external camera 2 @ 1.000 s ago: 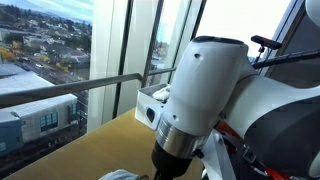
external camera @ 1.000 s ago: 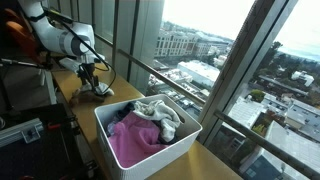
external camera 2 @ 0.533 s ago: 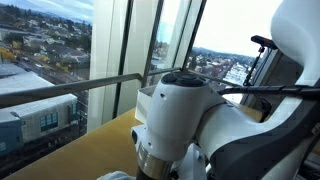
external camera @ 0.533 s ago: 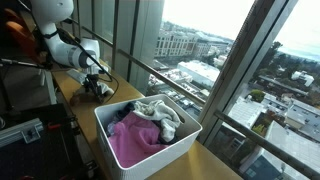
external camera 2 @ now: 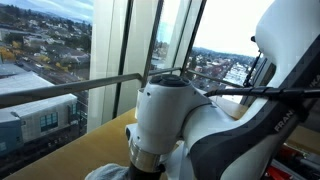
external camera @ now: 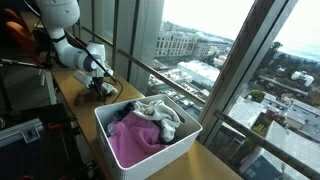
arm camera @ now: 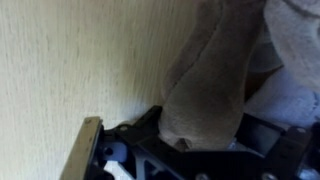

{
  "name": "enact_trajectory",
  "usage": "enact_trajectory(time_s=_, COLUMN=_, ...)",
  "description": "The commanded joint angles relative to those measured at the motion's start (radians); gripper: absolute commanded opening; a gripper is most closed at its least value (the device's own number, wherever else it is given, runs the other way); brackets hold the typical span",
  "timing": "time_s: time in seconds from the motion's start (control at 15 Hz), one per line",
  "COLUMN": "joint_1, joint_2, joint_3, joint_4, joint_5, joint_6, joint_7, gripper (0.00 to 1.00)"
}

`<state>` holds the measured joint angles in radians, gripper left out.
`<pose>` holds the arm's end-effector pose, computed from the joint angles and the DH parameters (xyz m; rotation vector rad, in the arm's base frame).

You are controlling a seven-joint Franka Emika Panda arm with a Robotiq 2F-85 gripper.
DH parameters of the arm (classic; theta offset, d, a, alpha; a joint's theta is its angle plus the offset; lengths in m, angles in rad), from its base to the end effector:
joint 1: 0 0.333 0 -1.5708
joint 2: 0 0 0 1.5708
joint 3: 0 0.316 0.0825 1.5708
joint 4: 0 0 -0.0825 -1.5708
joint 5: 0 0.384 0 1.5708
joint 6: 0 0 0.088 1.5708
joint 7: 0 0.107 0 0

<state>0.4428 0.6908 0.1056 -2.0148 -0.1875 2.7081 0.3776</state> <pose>0.5000 0.3143 0.1063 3.0962 0.4939 0.0237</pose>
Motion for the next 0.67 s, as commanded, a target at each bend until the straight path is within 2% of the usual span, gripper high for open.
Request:
enact_trajectory(time_s=0.0, joint_1=-0.020, joint_2=0.037, joint_3=-0.006, joint_4=0.048, joint_5=0.044, joint_6=-0.006, joint_7=-0.055, gripper=0.40)
enact_trajectory(time_s=0.4, joint_1=-0.076, joint_2=-0.027, joint_3=-0.005, joint_4=0.021, joint_5=0.091, joint_6=-0.025, joint_7=-0.099, gripper=0.00)
enact_trajectory(time_s=0.6, joint_1=-0.102, joint_2=-0.081, joint_3=-0.007, joint_4=-0.001, joint_5=0.094, joint_6=-0.036, joint_7=-0.112, gripper=0.00)
